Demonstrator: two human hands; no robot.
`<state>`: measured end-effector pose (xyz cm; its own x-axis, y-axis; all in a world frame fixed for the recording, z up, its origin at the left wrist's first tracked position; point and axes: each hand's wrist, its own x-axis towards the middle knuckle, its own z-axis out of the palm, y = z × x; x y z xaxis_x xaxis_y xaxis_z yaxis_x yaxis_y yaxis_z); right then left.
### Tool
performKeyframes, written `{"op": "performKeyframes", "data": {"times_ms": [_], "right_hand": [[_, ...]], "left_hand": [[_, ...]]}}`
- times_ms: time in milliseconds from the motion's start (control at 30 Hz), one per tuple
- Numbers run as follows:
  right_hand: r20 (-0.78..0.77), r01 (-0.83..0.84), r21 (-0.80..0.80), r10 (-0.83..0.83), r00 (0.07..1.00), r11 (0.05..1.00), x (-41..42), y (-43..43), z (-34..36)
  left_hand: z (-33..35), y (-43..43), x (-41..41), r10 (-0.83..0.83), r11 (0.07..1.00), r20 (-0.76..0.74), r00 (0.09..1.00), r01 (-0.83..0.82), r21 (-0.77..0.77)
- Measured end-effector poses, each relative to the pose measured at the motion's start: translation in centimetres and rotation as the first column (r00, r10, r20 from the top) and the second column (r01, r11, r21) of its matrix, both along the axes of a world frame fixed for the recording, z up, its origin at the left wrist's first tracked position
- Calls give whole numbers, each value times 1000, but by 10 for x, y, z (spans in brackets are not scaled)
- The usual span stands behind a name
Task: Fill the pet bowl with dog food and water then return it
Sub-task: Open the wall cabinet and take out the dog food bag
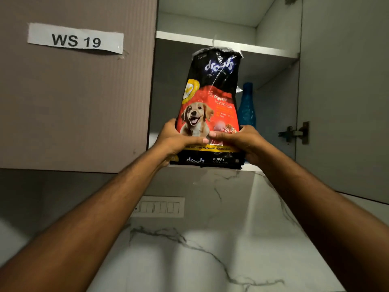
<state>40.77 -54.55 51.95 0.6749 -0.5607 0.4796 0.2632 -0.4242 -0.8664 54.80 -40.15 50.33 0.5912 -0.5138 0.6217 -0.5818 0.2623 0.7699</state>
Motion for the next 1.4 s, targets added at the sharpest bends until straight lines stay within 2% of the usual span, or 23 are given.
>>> {"op": "performKeyframes", "data": {"times_ms": [167, 333, 533, 633, 767, 933, 1133, 1400], "right_hand": [[33, -58, -54, 60, 998, 997, -40, 20, -21], [18, -106, -94, 108, 994, 990, -79, 32, -74], [-84, -33, -124, 23, 996, 992, -125, 33, -169], [-121, -25, -72, 17, 993, 997, -141, 39, -219], [-173, -36, -61, 25, 985, 997, -144, 39, -279], [-268, -130, 29, 132, 954, 991, -132, 41, -359], [-391, -201, 47, 203, 898, 978, -88, 34, -427], [-454, -136, 98, 166, 876, 986, -22, 29, -497]], "left_hand": [[-25, 27, -46, 42, 997, 1, 999, -42, -69], [-80, 44, -89, 103, 991, 9, 995, -102, -85], [-170, 55, -139, 144, 986, 19, 989, -145, 84], [-213, 59, -152, 168, 970, -11, 986, -164, 182], [-264, 64, -155, 175, 937, -51, 983, -150, 315], [-334, 74, -150, 180, 910, -184, 966, -93, 405], [-416, 79, -113, 196, 910, -292, 936, -63, 410], [-483, 66, -41, 131, 906, -383, 915, 46, 420]]}}
